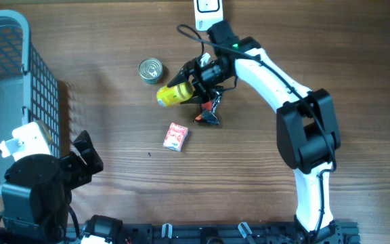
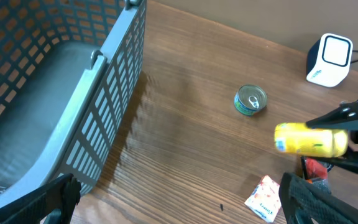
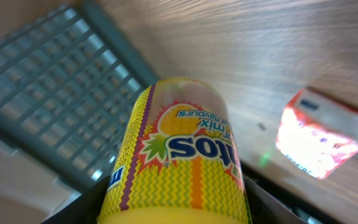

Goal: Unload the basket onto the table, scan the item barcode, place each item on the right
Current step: 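Lift the yellow can and carry it back toward the white scanner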

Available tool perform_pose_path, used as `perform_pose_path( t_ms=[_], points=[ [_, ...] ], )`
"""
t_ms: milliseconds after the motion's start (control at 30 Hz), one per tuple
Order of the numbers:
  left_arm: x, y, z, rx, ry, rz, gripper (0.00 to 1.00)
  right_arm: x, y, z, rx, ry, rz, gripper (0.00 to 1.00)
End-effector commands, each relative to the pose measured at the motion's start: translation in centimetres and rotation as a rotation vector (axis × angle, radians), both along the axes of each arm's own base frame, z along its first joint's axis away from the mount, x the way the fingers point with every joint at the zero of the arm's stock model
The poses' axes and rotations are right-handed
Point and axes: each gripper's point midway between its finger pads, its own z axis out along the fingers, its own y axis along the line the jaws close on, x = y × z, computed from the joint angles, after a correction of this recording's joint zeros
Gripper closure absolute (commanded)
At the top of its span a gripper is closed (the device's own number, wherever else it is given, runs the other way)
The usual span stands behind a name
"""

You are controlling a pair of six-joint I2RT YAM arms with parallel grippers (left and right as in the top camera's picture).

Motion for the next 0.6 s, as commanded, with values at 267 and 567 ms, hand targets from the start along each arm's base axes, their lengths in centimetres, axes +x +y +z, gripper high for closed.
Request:
perform_pose_path(
  t_ms=[267,567],
  points=[
    [-0.1,-0.2,-0.4,-0.014,0.011,-0.004,0.00,0.1,-1.0,5.3,0.329,0.066,0.057,0.46],
    [-0.2,-0.2,-0.4,-0.013,0.014,-0.004,0.00,3.2,-0.4,3.9,0.291,-0.279,0.076,0.46]
  ],
)
